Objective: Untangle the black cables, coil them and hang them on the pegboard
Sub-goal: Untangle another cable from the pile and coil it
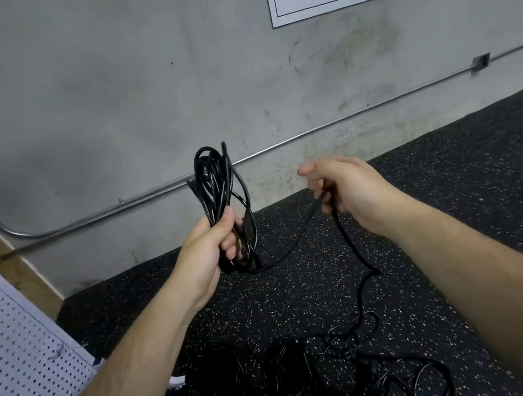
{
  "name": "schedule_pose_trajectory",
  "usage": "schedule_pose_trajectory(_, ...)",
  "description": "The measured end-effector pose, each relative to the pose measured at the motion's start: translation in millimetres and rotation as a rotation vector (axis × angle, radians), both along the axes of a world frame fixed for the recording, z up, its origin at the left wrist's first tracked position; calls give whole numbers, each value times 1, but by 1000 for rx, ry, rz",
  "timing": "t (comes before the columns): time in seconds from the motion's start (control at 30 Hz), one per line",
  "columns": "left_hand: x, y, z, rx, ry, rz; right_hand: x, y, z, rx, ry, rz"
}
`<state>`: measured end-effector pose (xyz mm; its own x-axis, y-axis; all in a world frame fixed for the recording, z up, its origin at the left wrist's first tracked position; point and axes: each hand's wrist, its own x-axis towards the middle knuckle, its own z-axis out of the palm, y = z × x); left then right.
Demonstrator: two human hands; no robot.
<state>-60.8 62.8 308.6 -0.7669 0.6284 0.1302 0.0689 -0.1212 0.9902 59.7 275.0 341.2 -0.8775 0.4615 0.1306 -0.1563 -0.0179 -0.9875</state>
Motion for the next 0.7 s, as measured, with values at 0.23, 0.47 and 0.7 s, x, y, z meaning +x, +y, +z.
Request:
schedule_pose_trajectory(0.23,25,0,3,-158,216,-105,12,5,3,458,-303,199)
schedule_pose_trajectory(0.47,29,8,11,-21,81,-84,5,-42,-47,562,-516,608)
schedule_pose_trajectory(0.7,28,4,19,35,16,-117,-11,-59,-73,719,-558,548)
